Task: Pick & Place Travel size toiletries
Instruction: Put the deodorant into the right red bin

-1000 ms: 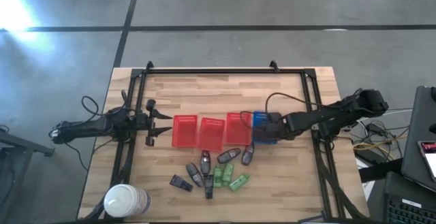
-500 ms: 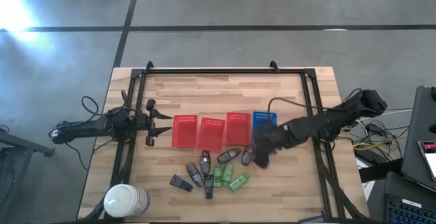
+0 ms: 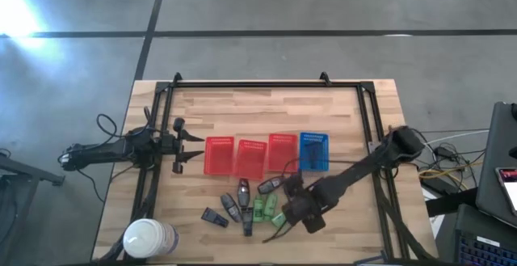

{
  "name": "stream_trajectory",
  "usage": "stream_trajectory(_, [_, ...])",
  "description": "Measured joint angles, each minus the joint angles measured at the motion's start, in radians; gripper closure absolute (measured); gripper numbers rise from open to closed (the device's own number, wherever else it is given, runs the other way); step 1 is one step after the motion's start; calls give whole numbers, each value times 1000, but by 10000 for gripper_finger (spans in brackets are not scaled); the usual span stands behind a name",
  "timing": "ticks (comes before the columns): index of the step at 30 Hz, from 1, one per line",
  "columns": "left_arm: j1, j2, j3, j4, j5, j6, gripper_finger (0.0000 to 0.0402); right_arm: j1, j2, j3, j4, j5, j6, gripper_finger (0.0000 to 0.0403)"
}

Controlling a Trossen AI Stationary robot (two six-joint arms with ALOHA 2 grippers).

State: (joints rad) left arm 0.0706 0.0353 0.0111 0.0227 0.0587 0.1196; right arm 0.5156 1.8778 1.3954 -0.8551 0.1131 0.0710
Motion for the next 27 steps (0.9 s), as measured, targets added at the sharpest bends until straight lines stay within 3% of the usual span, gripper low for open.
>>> stream_trajectory(10, [0, 0, 0, 0, 0, 0, 213, 10, 6, -20, 130, 13, -3, 60])
stream_trajectory(18, [0, 0, 0, 0, 0, 0, 213, 23, 7, -2, 124, 32, 1, 63])
stream_trajectory(27, [0, 0, 0, 0, 0, 0, 213, 15, 5, 84, -209, 134, -49, 83])
